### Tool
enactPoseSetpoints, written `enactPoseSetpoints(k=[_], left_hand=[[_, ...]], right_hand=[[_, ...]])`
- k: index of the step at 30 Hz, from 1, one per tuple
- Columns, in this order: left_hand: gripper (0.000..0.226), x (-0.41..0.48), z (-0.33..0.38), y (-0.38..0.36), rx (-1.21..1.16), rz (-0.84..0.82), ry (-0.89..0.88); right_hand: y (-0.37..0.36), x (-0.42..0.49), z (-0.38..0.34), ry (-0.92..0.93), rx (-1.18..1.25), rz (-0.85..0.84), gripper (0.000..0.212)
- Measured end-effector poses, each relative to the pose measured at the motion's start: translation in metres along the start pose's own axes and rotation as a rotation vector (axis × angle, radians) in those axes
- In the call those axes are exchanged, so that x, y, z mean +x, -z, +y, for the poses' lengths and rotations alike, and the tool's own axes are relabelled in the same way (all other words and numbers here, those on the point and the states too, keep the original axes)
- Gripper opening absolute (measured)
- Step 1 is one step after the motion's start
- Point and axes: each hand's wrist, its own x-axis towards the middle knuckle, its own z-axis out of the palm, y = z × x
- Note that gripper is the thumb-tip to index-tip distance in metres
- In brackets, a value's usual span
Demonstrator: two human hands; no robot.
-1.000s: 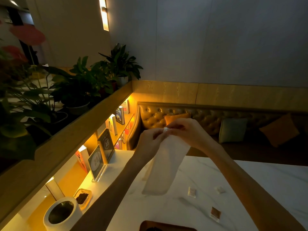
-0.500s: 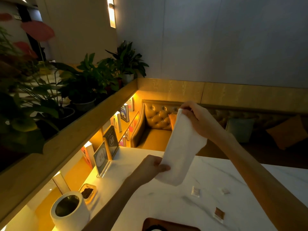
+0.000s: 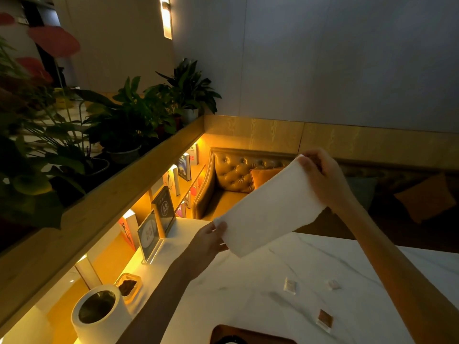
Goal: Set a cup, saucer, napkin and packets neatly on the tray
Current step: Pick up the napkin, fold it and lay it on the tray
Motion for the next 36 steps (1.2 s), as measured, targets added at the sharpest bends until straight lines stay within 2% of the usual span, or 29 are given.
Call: enactPoseSetpoints(k=[2,5,8,10,12,14,17,19,23,28,31,34,36], left_hand=[[0.039,0.006,-0.001,-0.008,-0.06,0.11,-0.012],[0.047,0.012,-0.001,-0.028,0.117,0.336,-0.072],[0.027,0.018,0.001,-0.039,0.249,0.493,-0.286],[0.014,0.024,0.007,-0.04,0.375,0.531,-0.426],[0.01,0.03,0.013,-0.044,0.478,0.519,-0.496],[0.011,0.035,0.018,-0.049,0.462,0.5,-0.488],[0.013,0.038,0.023,-0.053,0.418,0.48,-0.463],[0.014,0.039,0.024,-0.053,0.489,0.489,-0.452],[0.015,0.035,0.019,-0.063,0.63,0.523,-0.425],[0.01,0.027,0.002,-0.093,0.724,0.474,-0.382],[0.016,0.021,-0.001,-0.106,0.685,0.4,-0.377],[0.025,0.016,0.002,-0.107,0.732,0.392,-0.397],[0.032,0.015,0.007,-0.1,0.759,0.375,-0.395]], right_hand=[[-0.003,-0.008,0.009,-0.041,0.042,0.047,0.011],[-0.008,-0.024,0.026,-0.071,-0.038,0.158,0.017],[-0.007,-0.04,0.042,-0.067,-0.207,0.243,0.025],[-0.006,-0.047,0.05,-0.087,-0.22,0.323,0.026],[-0.007,-0.05,0.052,-0.169,-0.163,0.417,0.023],[-0.009,-0.055,0.053,-0.268,-0.102,0.471,0.02],[-0.01,-0.062,0.054,-0.325,-0.02,0.509,0.011],[-0.007,-0.066,0.055,-0.353,-0.036,0.483,0.012],[-0.016,-0.075,0.052,-0.34,-0.301,0.364,0.02],[-0.065,-0.086,0.015,-0.308,-0.08,0.215,0.022],[-0.083,-0.09,-0.003,-0.243,0.007,0.189,0.021],[-0.084,-0.093,-0.01,-0.222,0.036,0.174,0.02],[-0.079,-0.095,-0.009,-0.203,0.07,0.088,0.021]])
